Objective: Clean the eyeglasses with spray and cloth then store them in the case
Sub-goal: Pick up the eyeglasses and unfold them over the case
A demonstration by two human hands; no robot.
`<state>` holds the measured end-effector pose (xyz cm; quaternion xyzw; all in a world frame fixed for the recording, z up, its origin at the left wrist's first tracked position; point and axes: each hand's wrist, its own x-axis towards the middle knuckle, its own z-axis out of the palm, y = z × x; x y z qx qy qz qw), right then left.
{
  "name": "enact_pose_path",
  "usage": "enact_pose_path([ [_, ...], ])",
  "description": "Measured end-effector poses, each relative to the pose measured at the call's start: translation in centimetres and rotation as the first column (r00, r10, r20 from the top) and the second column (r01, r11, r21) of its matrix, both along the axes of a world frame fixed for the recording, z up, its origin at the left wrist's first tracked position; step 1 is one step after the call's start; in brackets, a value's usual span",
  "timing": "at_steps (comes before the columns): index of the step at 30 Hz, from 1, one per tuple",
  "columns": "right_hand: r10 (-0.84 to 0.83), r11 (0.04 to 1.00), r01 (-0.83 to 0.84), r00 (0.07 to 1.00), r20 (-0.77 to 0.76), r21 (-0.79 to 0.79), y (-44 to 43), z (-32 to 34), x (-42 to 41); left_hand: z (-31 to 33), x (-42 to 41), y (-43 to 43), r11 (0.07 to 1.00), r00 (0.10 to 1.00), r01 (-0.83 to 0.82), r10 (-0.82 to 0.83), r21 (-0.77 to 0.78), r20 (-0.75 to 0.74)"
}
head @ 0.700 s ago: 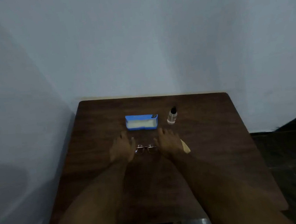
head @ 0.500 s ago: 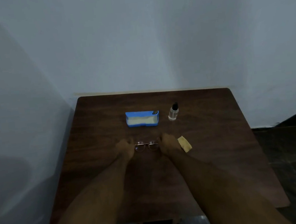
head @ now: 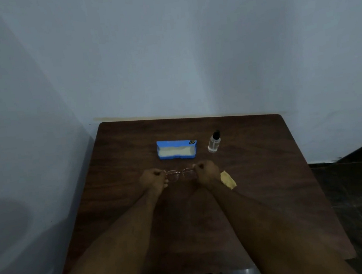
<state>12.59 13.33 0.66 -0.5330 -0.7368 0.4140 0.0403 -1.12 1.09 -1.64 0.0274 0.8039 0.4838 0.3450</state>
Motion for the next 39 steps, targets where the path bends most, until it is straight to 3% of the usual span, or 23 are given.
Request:
enact_pose_path([
  [6, -0.125, 0.992, 0.127, 0.958, -0.260, -0.012, 0.8, 1.5, 0.3, 2.2, -2.0, -0.3, 0.975, 0.989, 0.122, -0.103, 0.188, -0.106],
  [8, -0.109, 0.993, 0.115, 0.950, -0.291, 0.005, 1.0, 1.9, 0.2, 3.0, -2.3, -0.3, 0.969, 0.965, 0.189, -0.153, 0.159, -0.215],
  [12, -0.024, 0.990, 0.072, 0.938, -0.346, 0.125, 0.7, 2.6, -0.1, 4.0, -2.8, -0.5, 0.938, 0.798, 0.346, -0.280, 0.025, -0.534],
  [15, -0.001, 0.975, 0.091, 0.916, -0.402, 0.204, 0.3, 2.9, -0.3, 4.6, -3.1, -0.6, 0.921, 0.720, 0.390, -0.303, 0.002, -0.624],
  [21, 0.063, 0.954, 0.062, 0.915, -0.399, 0.292, 0.4, 3.1, -0.4, 5.1, -3.5, -0.8, 0.841, 0.446, 0.486, -0.471, -0.235, -0.761],
  [24, 0.080, 0.949, 0.047, 0.920, -0.384, 0.311, 0.5, 3.1, -0.4, 5.2, -3.6, -0.5, 0.826, 0.354, 0.497, -0.473, -0.266, -0.807],
  [27, 0.117, 0.936, 0.020, 0.924, -0.363, 0.352, 0.5, 3.2, -0.4, 5.3, -3.5, -0.4, 0.859, 0.387, 0.468, -0.410, -0.207, -0.826],
  [35, 0.219, 0.873, -0.069, 0.940, -0.261, 0.482, 0.4, 3.6, -0.5, 6.3, -2.7, 0.2, 0.956, 0.673, 0.269, -0.099, 0.117, -0.733],
  [39, 0.248, 0.844, -0.129, 0.955, -0.165, 0.520, 0.7, 3.6, -0.5, 6.5, -2.3, 0.3, 0.949, 0.684, 0.276, -0.083, 0.152, -0.725],
])
